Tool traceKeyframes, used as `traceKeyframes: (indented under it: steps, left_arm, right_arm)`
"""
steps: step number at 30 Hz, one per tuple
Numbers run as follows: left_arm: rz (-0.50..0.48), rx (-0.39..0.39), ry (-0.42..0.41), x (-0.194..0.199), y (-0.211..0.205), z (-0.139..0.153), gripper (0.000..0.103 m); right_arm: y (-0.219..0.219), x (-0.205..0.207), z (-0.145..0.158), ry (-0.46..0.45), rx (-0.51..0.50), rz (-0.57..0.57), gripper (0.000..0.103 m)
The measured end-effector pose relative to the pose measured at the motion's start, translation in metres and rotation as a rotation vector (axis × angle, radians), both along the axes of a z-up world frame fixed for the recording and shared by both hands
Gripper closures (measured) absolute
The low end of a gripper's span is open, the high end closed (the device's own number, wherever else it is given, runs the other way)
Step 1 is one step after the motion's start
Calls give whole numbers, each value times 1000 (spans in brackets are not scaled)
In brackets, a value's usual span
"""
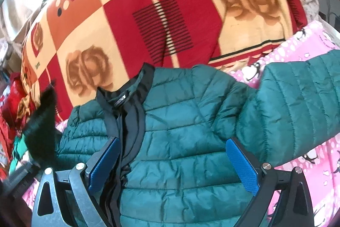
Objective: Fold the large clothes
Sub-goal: 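Lift the held sleeve with the left tool and fold it across the jacket body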
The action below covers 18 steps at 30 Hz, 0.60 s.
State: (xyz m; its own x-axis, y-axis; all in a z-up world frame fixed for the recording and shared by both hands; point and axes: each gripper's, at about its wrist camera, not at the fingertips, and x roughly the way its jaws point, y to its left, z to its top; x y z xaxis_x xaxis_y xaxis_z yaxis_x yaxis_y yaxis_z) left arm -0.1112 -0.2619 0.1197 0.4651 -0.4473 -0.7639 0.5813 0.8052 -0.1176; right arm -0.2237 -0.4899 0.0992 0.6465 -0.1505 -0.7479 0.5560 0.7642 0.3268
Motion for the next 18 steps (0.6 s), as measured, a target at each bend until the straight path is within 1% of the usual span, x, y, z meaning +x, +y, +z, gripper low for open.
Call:
traceKeyframes:
  steps: [6,12,14,16,17,18]
  left_arm:
    - [-40,26,49,-12,-38,-27,95]
    - [-65,64,89,-20,-66,-57,95]
    - [-68,79,85,-22,-72,-67,95]
    - [-78,94,63,-25,-74,-71,95]
    - [-85,103,42,-28,-75,-71,93]
    - [-92,107,28,-30,-77,-71,87]
  right_arm:
    - [-18,-8,-3,-6,54,-44,4]
    - [-24,-6,-9,-1,100,-42,4]
    - [-26,-4,-12,4,123,-37,4]
    - [-27,-2,-16,7,146,-29,4]
    - [-27,-1,-17,8,154,-27,4]
    - [-26,0,-19,12,161,-22,4]
